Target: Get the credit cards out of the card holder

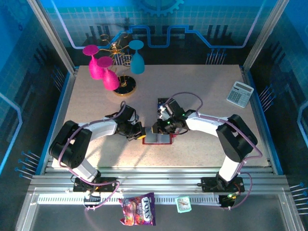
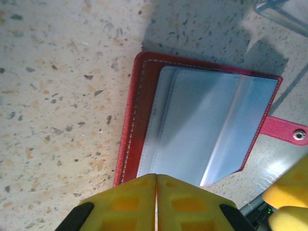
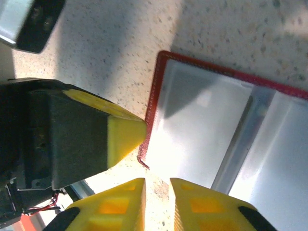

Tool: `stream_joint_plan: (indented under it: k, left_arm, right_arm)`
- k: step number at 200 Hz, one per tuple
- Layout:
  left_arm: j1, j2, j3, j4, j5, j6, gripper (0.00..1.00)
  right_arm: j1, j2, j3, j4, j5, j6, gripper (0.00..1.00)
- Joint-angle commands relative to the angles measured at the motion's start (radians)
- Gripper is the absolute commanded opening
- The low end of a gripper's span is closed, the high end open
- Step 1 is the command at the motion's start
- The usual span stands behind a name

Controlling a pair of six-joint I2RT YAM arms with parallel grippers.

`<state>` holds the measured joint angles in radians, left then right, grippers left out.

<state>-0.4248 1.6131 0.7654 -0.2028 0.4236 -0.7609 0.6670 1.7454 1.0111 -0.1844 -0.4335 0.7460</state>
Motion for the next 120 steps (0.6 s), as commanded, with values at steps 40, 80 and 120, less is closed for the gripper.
stream_joint_plan:
  k: [40,80,120]
  left_arm:
    - [0.005,0.059,-0.022,0.003,0.005,0.006,0.07]
    - [0.008,0.056,-0.028,-0.007,-0.003,0.009,0.07]
    - [0.011,0.053,-0.022,-0.012,-0.002,0.011,0.07]
  right_arm:
    - [0.013,0.1,0.024,0.061,-0.075,0.086,0.25]
    - [0.019,0.13,0.04,0.03,-0.067,0.082,0.28]
    - [0.022,0.142,0.061,-0.051,-0.025,0.054,0.31]
